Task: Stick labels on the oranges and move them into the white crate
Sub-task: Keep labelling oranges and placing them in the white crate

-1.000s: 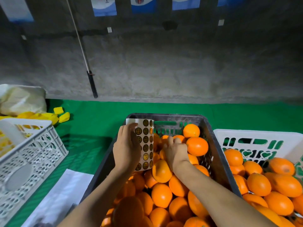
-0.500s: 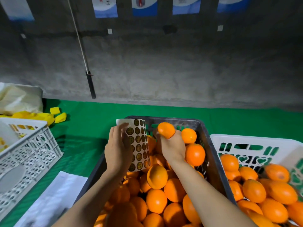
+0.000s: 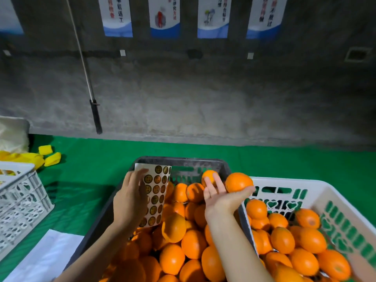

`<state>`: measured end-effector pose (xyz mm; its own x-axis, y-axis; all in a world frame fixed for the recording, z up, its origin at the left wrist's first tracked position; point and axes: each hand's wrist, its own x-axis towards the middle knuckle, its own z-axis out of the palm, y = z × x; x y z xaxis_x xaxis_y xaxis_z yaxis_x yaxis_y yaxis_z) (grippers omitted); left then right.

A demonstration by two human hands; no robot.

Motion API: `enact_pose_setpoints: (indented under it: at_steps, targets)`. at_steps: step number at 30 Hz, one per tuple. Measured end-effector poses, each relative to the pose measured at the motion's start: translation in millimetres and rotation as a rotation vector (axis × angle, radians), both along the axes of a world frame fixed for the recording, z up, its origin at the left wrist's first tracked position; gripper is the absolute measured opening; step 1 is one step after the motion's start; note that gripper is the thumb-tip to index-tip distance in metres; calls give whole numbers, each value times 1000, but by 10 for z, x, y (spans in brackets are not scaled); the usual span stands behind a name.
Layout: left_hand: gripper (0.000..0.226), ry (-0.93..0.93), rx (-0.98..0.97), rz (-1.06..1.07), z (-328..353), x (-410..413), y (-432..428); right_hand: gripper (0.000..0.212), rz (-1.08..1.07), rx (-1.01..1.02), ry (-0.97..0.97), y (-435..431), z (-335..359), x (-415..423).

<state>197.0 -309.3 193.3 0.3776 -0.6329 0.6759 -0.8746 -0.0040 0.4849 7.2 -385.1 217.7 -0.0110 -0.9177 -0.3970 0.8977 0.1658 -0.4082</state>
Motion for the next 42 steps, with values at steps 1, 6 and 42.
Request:
enact_pose_setpoints:
  at_steps: [1,6,42]
  targets:
    - [31,-13,20,-16,-22,-4,3,106,-15,16,-85,-3,12,-47]
    - [29,-50,58,-60,-40,-42,-3,102,-3,13,-365,-42,47,-240]
    - [31,895,320,-571,25,-343,1107,43,49,-1036,2176,1603,-258,-85]
